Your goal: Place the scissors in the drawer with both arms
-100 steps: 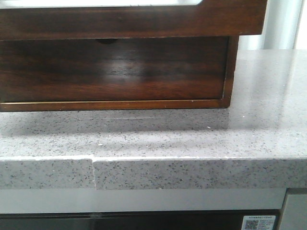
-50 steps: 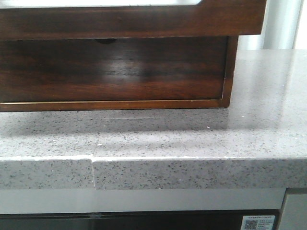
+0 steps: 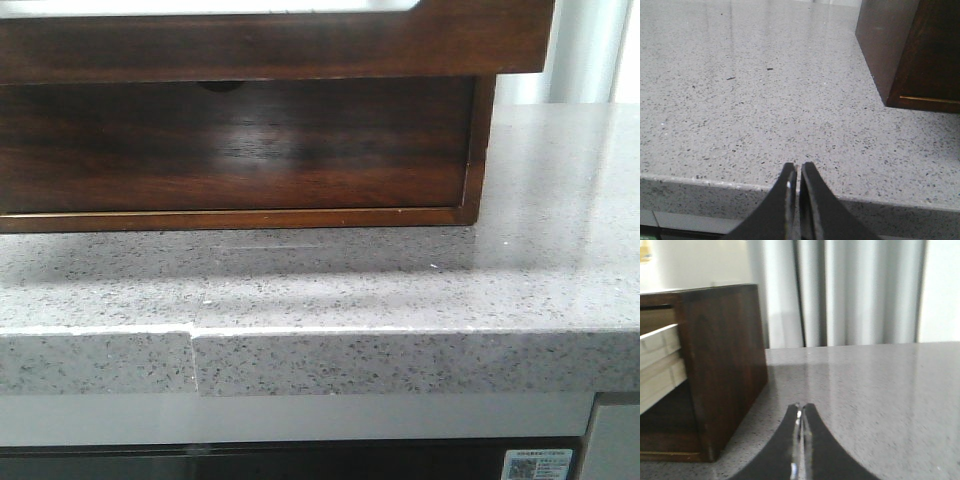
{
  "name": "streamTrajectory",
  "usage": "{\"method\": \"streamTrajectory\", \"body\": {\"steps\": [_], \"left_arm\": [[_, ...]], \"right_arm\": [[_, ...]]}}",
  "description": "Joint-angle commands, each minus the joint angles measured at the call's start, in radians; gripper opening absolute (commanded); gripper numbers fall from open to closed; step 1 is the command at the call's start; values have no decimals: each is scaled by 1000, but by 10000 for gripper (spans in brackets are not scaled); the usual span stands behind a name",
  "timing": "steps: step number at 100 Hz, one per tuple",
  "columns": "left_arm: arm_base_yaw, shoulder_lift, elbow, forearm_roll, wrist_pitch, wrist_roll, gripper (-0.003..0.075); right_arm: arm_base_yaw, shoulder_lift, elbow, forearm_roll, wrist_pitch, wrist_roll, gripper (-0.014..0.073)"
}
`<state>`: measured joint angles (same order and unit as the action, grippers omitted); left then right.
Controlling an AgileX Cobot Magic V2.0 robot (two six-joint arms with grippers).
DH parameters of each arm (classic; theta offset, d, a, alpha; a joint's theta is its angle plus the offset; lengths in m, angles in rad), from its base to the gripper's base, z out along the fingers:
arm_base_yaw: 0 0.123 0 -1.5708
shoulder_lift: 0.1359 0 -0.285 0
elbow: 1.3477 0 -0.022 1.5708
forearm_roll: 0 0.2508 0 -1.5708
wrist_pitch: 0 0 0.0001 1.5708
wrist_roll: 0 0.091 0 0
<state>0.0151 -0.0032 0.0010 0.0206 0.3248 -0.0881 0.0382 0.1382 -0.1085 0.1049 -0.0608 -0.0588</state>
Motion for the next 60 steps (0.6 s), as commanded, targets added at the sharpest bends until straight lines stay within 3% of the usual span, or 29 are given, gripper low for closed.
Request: {"method": "streamTrajectory", "body": {"steps": [1,9,39,60], "left_arm": [[1,-29,21,-1,-63,0,-22],[1,-29,21,-1,-63,0,-22],[1,-29,21,-1,-63,0,-22],[1,-29,21,-1,-63,0,-22]], "right_arm": [[-41,-31,4,-121,-83,159,-61],[-61,-65,32,-227,-83,254,-61],[-98,-134,148,-230,-81,254,-61],[-127,-167,148,-241,124,220,-61]]}}
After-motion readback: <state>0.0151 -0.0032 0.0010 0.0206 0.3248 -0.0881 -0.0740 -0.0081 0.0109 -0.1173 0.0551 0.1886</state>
